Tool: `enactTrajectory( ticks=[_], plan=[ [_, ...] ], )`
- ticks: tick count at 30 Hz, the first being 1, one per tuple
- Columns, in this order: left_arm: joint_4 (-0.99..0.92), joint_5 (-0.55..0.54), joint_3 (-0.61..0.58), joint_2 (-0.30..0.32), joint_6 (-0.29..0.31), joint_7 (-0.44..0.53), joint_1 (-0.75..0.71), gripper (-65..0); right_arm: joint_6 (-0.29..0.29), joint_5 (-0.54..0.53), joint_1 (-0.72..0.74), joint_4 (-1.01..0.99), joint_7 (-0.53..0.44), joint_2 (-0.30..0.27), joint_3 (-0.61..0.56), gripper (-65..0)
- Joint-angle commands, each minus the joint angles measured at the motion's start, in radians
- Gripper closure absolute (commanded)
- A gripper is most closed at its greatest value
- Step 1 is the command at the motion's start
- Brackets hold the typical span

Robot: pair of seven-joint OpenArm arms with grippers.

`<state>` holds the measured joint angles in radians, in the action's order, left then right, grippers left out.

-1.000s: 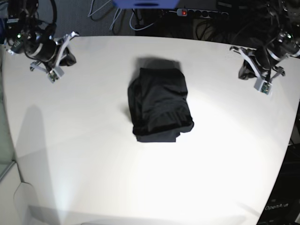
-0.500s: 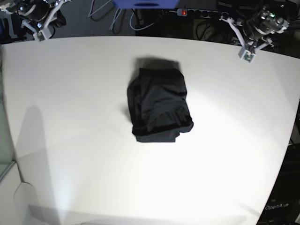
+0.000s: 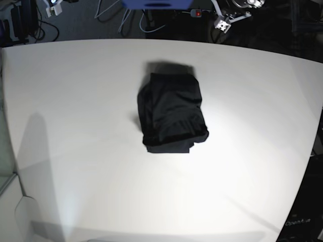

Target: Fold the T-shirt properly

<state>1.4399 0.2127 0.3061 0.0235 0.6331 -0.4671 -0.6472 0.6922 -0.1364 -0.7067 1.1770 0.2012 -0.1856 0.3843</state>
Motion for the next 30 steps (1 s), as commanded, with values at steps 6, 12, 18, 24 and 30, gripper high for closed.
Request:
enactTrajectory(
  ticks=[6, 12, 18, 24, 30],
  plan=[
    [-0.275, 0.001, 0.095, -0.012, 0.003, 0.101, 0.082, 0.0, 0.006, 0.134, 0.123, -0.28, -0.153, 0.01, 0.012, -1.0],
    [-0.635, 0.004, 0.176, 0.0, -0.008, 0.265, 0.198, 0.0, 0.006, 0.146, 0.307, -0.734, -0.368, -0.055, 0.005, -1.0],
    [-1.009, 0.004, 0.21, 0.054, -0.011, 0.439, 0.34, 0.0, 0.006, 0.291, 0.493, -1.133, -0.593, -0.099, 0.008, -1.0],
    [-1.378, 0.02, 0.186, 0.122, -0.224, 0.667, 0.482, 0.0, -0.337, 0.458, 0.514, -1.167, -0.648, -0.044, 0.006, -1.4],
    [-1.44, 0.096, 0.121, 0.131, -0.514, 0.706, 0.573, 0.0, -0.605, 0.584, 0.569, -1.167, -0.552, 0.028, 0.006, -1.5]
  ],
)
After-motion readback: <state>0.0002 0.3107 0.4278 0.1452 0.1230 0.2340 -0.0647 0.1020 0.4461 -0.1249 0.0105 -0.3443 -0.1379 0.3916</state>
